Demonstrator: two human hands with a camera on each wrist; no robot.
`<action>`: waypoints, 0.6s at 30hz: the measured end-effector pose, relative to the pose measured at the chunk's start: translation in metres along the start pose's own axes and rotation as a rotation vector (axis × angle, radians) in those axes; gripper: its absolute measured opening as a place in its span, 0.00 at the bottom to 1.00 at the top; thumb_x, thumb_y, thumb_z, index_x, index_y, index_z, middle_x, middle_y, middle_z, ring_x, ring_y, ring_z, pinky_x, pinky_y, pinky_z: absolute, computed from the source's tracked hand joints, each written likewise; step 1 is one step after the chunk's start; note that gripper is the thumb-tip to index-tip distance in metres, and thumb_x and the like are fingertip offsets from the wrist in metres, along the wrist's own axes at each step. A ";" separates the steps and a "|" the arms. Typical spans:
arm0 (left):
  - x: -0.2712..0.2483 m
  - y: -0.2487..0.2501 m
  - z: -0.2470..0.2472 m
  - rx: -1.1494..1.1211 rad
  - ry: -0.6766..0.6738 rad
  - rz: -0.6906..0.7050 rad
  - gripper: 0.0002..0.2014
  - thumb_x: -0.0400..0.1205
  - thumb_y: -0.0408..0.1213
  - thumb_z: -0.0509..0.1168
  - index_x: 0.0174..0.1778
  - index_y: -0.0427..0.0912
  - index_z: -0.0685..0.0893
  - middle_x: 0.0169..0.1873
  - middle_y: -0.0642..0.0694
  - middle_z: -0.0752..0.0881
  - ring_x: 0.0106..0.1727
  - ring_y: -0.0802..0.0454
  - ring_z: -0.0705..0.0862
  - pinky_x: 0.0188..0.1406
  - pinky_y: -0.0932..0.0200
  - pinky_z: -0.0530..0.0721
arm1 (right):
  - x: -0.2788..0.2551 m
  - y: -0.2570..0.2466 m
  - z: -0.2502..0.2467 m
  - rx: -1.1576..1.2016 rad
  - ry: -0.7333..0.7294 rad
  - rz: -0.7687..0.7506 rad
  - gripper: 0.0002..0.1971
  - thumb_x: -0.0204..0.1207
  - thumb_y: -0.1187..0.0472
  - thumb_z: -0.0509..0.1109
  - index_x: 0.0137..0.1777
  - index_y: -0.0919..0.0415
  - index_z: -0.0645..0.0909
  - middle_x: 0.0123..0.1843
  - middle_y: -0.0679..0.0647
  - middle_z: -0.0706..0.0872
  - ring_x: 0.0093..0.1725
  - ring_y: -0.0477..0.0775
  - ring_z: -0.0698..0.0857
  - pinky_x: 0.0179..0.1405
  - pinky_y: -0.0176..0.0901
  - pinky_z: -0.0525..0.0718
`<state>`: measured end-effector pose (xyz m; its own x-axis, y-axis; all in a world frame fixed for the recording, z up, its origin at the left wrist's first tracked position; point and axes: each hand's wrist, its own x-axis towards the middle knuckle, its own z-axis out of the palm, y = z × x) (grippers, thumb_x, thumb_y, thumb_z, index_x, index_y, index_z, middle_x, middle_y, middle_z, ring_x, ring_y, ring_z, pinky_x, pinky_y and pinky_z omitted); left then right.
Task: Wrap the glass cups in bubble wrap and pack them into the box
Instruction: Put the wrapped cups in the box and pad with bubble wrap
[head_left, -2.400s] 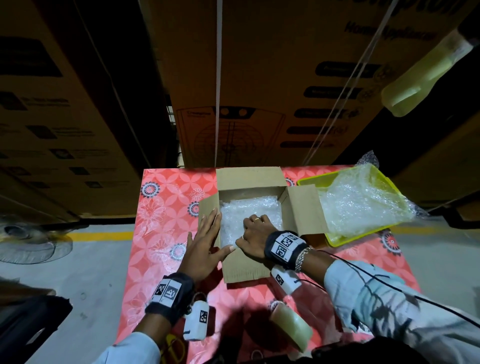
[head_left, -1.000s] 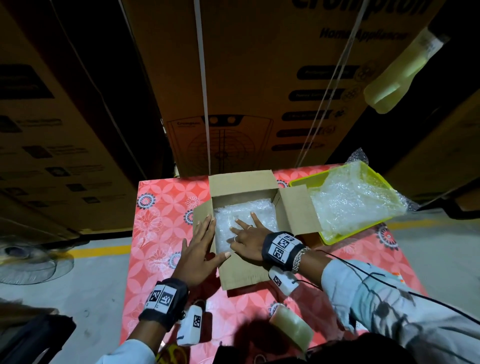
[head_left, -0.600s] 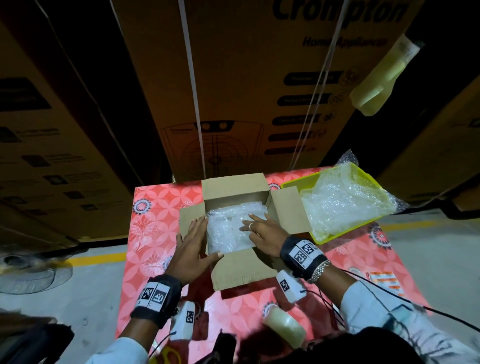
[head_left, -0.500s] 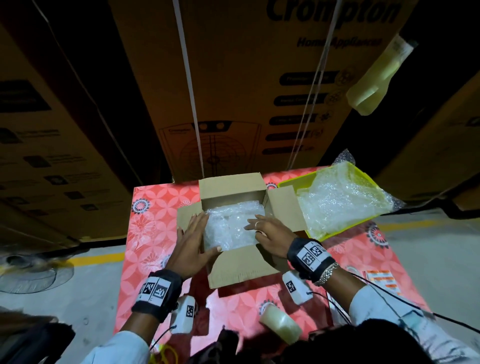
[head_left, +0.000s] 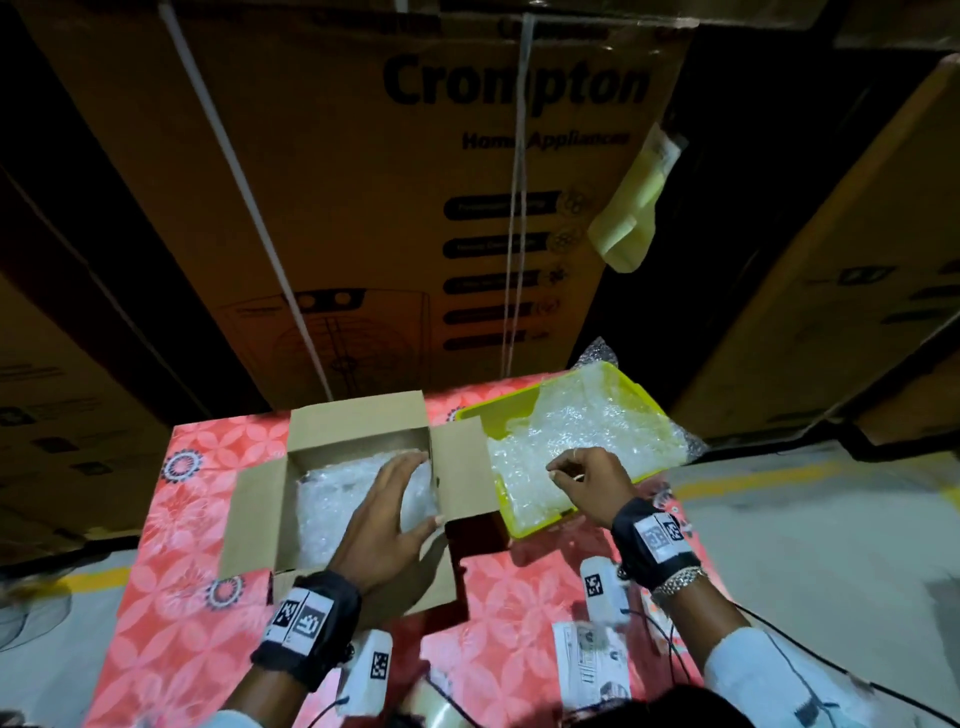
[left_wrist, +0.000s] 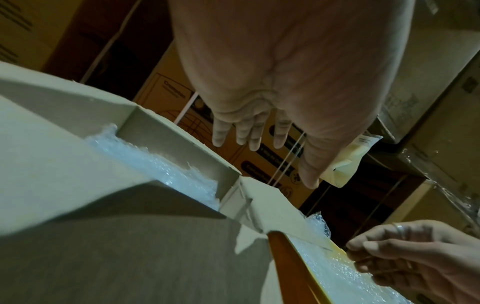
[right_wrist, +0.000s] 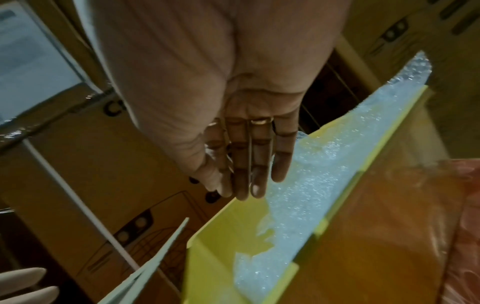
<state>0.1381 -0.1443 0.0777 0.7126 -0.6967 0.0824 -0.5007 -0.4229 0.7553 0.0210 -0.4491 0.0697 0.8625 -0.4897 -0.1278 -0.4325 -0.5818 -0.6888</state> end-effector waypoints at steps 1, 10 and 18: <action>0.004 0.006 0.009 0.010 -0.008 -0.014 0.37 0.80 0.43 0.76 0.85 0.52 0.68 0.84 0.53 0.69 0.84 0.59 0.65 0.83 0.59 0.64 | 0.006 0.008 0.001 -0.007 -0.027 0.022 0.04 0.78 0.60 0.78 0.43 0.50 0.89 0.41 0.44 0.91 0.43 0.45 0.89 0.50 0.50 0.90; 0.021 0.030 0.053 0.021 0.075 -0.141 0.36 0.81 0.37 0.78 0.84 0.48 0.70 0.81 0.52 0.71 0.77 0.68 0.65 0.68 0.88 0.56 | 0.086 0.002 0.032 -0.251 -0.459 -0.015 0.19 0.77 0.58 0.80 0.67 0.51 0.85 0.54 0.49 0.91 0.52 0.53 0.89 0.57 0.49 0.88; 0.003 0.033 0.071 -0.025 0.235 -0.258 0.35 0.81 0.38 0.78 0.83 0.51 0.71 0.79 0.56 0.73 0.78 0.64 0.70 0.67 0.85 0.62 | 0.101 0.008 0.063 -0.597 -0.882 -0.121 0.20 0.81 0.61 0.73 0.73 0.54 0.84 0.72 0.56 0.86 0.61 0.56 0.87 0.60 0.45 0.84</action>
<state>0.0886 -0.2012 0.0569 0.9092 -0.4151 0.0314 -0.2790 -0.5518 0.7859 0.1211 -0.4622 0.0066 0.6901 0.0956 -0.7174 -0.1836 -0.9357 -0.3014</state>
